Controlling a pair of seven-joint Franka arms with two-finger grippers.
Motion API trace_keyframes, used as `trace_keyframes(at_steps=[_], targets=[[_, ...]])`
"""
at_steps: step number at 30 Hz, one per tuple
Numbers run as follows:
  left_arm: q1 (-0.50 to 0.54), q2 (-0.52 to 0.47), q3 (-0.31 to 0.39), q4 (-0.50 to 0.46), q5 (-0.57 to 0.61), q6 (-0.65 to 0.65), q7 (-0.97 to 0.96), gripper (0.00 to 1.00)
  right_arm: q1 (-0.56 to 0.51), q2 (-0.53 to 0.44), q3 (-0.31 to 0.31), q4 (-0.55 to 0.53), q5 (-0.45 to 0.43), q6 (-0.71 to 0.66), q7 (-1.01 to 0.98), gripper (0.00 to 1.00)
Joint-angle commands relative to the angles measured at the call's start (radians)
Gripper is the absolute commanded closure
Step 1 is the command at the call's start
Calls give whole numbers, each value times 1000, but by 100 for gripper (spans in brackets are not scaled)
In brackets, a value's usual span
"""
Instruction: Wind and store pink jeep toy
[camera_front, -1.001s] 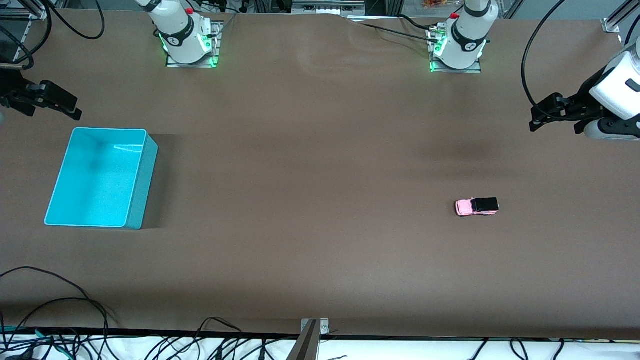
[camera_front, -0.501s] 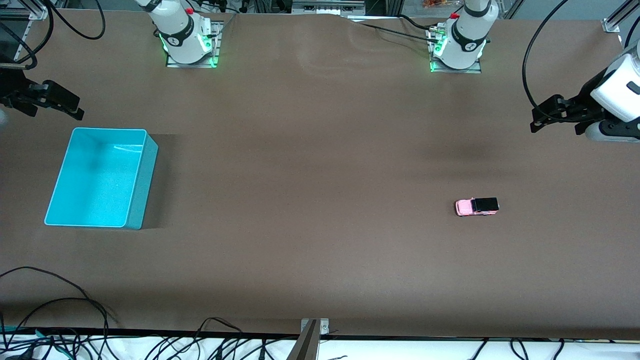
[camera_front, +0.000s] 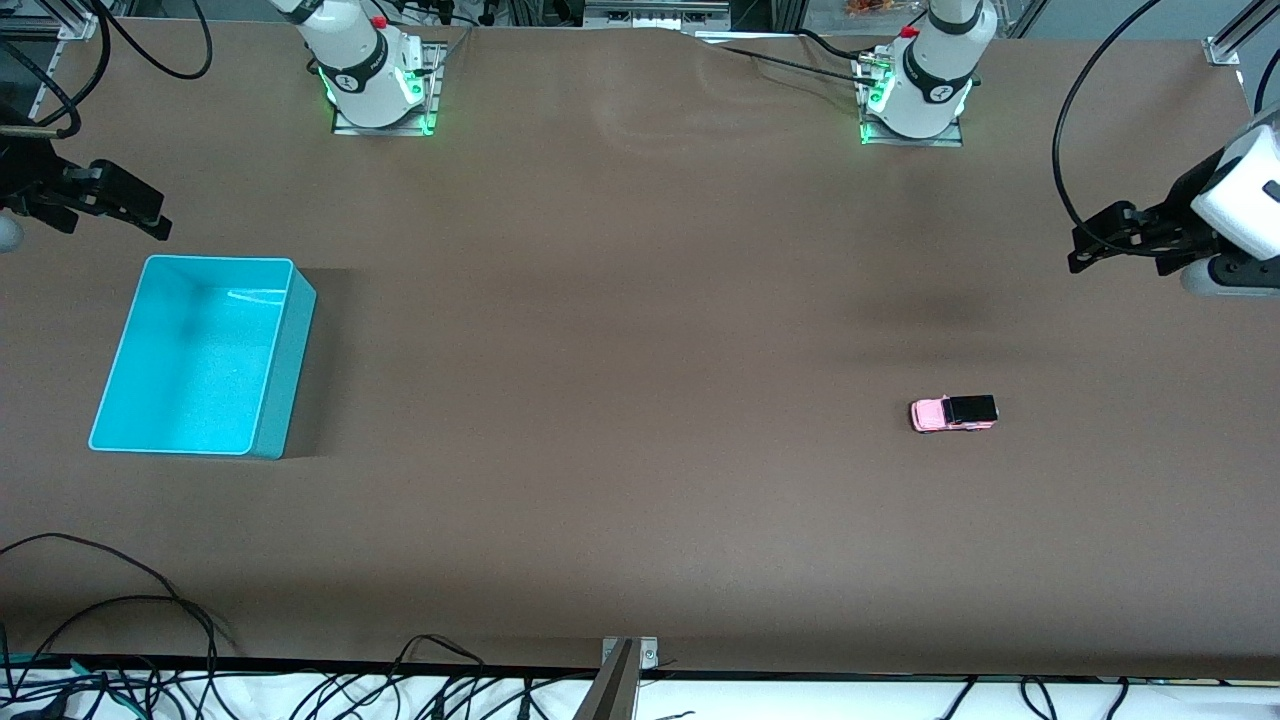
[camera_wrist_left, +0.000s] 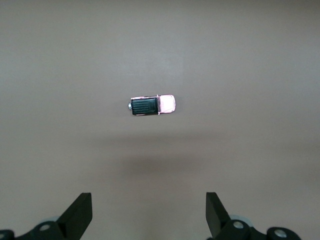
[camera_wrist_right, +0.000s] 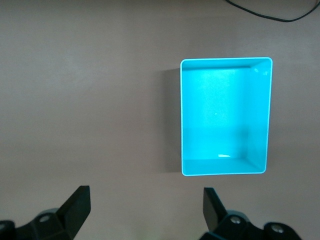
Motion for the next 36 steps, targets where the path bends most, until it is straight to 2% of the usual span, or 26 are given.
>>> trace_keyframes(at_steps=[1, 9, 27, 36], targets=[[0, 52, -4, 39, 10, -20, -4, 0, -2, 5, 5, 23, -29, -21, 3, 0], [12, 111, -1, 31, 1, -6, -4, 0, 0, 5, 7, 22, -29, -19, 5, 0], [-2, 218, 2, -222, 18, 453, -2, 0, 0, 7, 7, 22, -29, -13, 3, 0], [-14, 284, 2, -368, 19, 744, 32, 0, 0, 7, 7, 22, -26, -13, 9, 0]])
